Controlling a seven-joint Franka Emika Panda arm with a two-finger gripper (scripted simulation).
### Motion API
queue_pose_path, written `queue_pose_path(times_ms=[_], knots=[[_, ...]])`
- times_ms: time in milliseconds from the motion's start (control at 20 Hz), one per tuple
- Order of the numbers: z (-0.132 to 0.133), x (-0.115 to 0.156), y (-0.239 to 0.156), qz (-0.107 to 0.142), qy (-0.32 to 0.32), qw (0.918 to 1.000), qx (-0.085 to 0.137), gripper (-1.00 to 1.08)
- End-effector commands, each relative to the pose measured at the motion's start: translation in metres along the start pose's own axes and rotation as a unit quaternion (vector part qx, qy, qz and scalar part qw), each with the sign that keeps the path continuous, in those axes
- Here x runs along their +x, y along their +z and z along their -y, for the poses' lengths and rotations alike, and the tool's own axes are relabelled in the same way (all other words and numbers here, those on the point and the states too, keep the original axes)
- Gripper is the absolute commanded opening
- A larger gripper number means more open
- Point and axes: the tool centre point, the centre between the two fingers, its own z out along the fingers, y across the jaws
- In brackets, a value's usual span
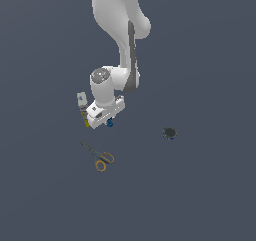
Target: Pick up a designated object from a clutter of objects.
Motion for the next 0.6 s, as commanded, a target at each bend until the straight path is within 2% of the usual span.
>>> queue_pose_path(times_ms=[0,550], knots=[[0.000,0.000,0.000,0.000,0.000,1.0000,0.000,-1.00],[-0.003,0.004,-0.010,0.000,0.000,1.0000,0.000,-1.00]])
